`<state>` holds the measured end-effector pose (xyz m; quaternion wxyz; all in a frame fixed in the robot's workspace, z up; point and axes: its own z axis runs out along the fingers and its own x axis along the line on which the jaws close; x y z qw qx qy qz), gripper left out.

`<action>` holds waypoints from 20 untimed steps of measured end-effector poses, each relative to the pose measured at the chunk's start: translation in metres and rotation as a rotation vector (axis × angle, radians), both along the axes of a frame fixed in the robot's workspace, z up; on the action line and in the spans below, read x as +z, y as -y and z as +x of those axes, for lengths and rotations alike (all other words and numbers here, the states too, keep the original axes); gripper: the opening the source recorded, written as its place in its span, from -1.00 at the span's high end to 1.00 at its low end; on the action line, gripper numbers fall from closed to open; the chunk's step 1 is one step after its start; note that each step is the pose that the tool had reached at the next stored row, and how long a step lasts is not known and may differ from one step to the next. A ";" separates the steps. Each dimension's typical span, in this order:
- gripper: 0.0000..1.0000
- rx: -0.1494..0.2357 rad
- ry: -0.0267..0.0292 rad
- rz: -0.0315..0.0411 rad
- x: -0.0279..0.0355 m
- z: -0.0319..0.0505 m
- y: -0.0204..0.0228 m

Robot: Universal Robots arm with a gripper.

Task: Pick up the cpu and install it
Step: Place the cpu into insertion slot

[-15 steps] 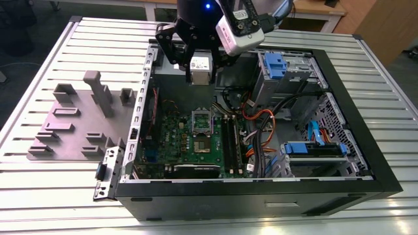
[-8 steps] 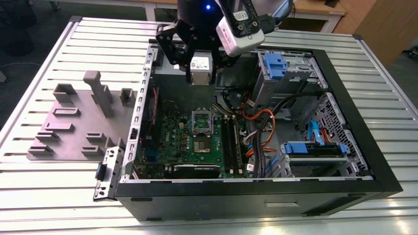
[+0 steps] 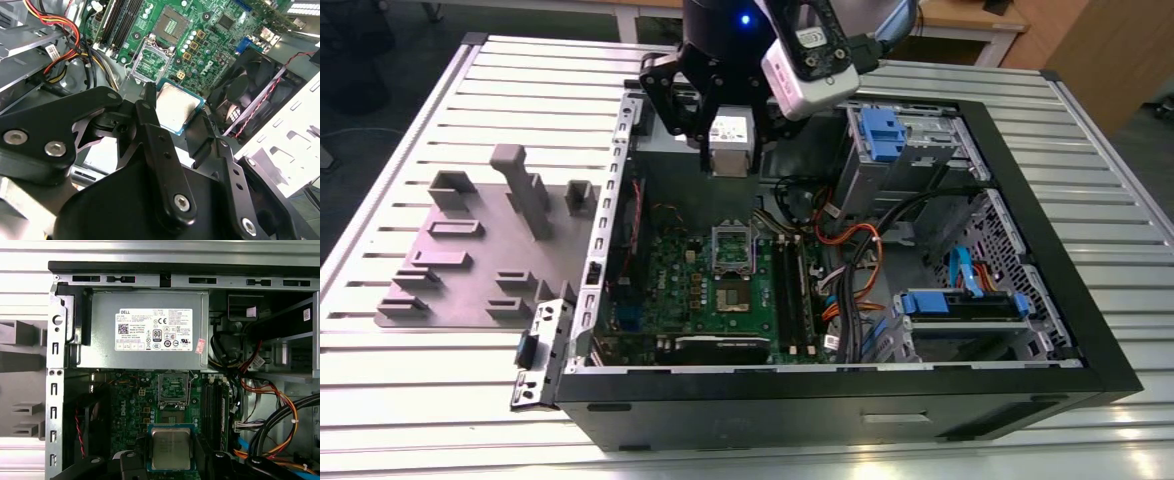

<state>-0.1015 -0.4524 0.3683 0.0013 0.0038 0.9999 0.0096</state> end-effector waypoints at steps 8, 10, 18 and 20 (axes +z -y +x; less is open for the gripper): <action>0.06 0.000 -0.0001 -0.0001 -0.0021 0.0000 0.0000; 0.06 0.000 0.0000 0.0000 -0.0024 0.0000 0.0000; 0.06 0.000 0.0000 0.0001 -0.0052 0.0000 0.0000; 0.06 0.000 -0.0001 0.0000 -0.0059 0.0000 0.0000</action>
